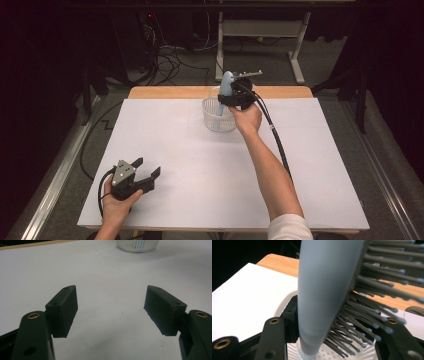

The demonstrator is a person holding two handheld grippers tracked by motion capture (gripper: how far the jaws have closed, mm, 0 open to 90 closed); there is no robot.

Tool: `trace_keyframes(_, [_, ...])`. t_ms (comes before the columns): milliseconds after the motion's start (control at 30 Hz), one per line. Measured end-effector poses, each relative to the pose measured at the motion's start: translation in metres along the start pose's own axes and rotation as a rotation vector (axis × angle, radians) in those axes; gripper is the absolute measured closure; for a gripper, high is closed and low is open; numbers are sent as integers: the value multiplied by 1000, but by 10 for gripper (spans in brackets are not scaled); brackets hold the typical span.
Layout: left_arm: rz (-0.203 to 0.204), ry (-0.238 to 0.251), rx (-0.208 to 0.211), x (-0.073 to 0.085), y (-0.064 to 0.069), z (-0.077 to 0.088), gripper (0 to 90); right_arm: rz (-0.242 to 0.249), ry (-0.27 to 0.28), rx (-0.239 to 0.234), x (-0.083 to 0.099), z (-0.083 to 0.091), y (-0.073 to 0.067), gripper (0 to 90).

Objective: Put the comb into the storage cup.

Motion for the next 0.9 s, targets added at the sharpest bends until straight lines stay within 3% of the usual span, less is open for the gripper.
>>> trace_keyframes(200, [0,-1,1,0,0,0,279,-8,-12,2,1,2,4,458])
trace_keyframes(533, [0,-5,7,1,1,-1,279,22,-26,12,3,5,6,435])
trace_keyframes(900, [0,-5,7,1,1,-1,279,21,-39,29,6,9,18,395])
Point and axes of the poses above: each handheld gripper's, and its own axes: z roughly backward along the jaws, x roughly out of its underside, y roughly to its right, the point moved 10 cm from there along -z, roughly forward along the jaws, and after that the axes turned 2 degrees about y, right-handed, at the moved point
